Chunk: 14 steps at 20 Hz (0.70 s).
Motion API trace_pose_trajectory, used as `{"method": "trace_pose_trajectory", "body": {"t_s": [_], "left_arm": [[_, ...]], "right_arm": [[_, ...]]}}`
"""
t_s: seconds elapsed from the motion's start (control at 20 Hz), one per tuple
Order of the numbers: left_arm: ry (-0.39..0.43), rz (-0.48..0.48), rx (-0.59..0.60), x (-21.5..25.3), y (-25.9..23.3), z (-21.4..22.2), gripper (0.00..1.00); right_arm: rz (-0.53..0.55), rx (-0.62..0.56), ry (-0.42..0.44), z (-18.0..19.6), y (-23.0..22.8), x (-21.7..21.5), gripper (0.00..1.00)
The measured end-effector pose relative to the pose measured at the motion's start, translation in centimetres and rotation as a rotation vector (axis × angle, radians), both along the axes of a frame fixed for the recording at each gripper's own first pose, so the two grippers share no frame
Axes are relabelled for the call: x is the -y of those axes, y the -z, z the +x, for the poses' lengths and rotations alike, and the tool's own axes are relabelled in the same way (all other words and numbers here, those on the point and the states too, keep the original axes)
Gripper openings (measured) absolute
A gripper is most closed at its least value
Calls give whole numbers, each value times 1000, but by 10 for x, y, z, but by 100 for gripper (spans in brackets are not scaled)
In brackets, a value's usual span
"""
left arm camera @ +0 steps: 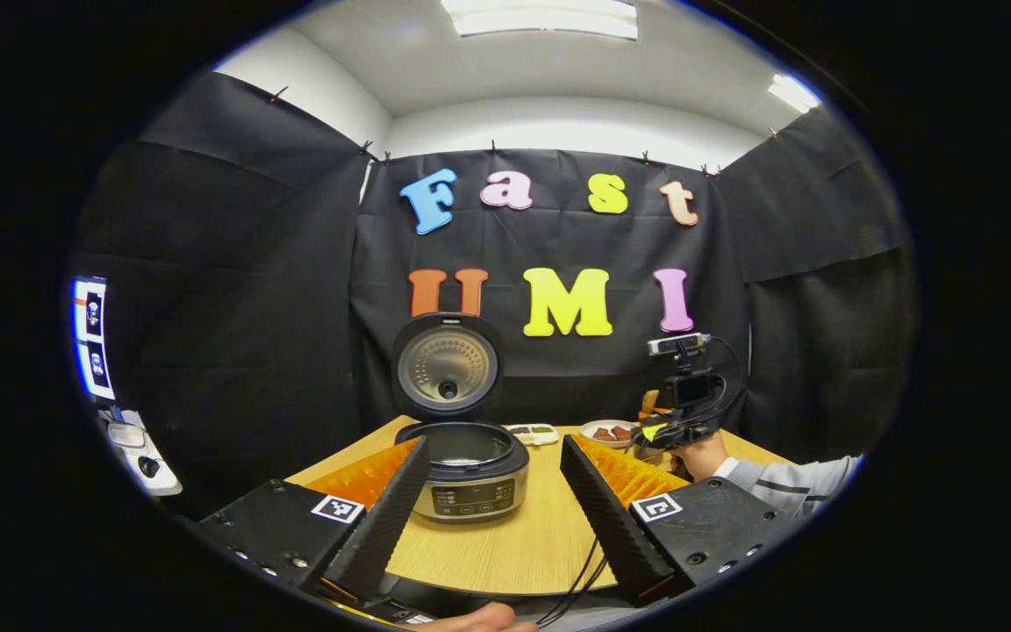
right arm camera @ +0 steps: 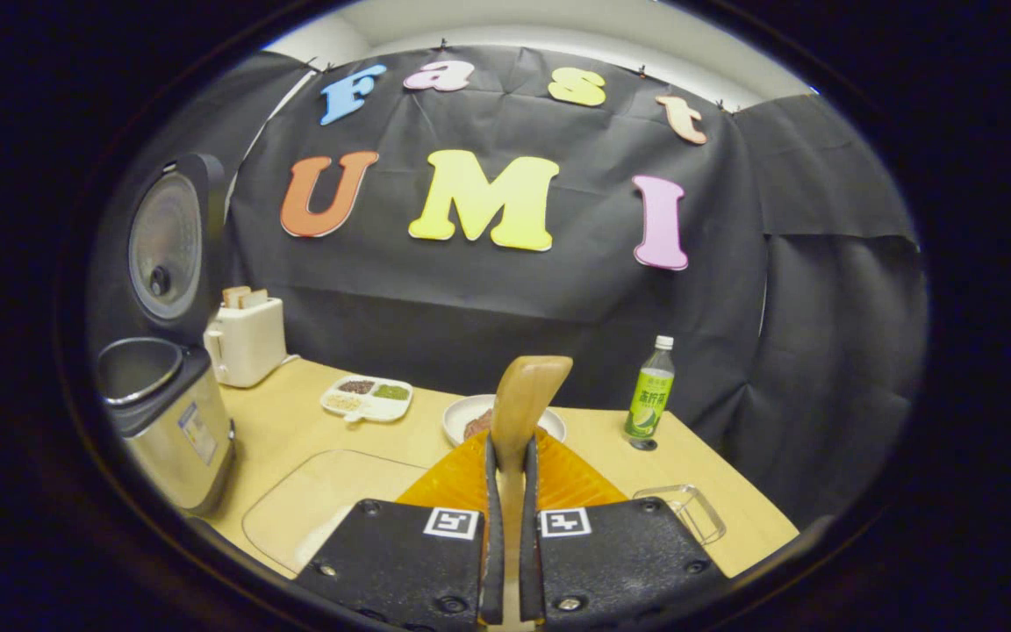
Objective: Close the left gripper, press the button to open the rice cooker; take a wooden spoon from the chopstick holder with the right hand, scoop a spoonful of rice and pour it into the rice cooker, then put the wooden spoon back into the chopstick holder.
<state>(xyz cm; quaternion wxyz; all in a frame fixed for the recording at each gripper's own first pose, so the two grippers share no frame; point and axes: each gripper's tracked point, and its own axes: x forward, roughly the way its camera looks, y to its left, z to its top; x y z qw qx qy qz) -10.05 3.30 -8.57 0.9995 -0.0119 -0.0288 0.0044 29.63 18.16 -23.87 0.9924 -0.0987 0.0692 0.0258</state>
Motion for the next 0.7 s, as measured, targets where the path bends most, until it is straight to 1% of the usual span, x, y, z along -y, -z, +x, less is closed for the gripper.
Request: {"method": "trace_pose_trajectory", "body": {"t_s": [0.1,0.25,0.4,0.55,0.6,0.7], "left_arm": [[-4,-5,-17,-2,10,1,96],[14,6,-34,-1,13,1,95],[4,31,-48,-6,17,0,94],[14,35,-44,-3,18,-1,94],[17,37,-42,-3,19,0,94],[12,38,-51,-5,22,1,94]], "right_arm": [[84,-57,-87,-2,13,-23,12],[197,-110,-194,-12,17,-52,12],[284,-147,-243,-21,19,-66,12],[390,-209,-315,-27,20,-76,12],[425,-230,-319,-26,20,-72,12],[531,-279,-319,-23,22,-66,12]]}}
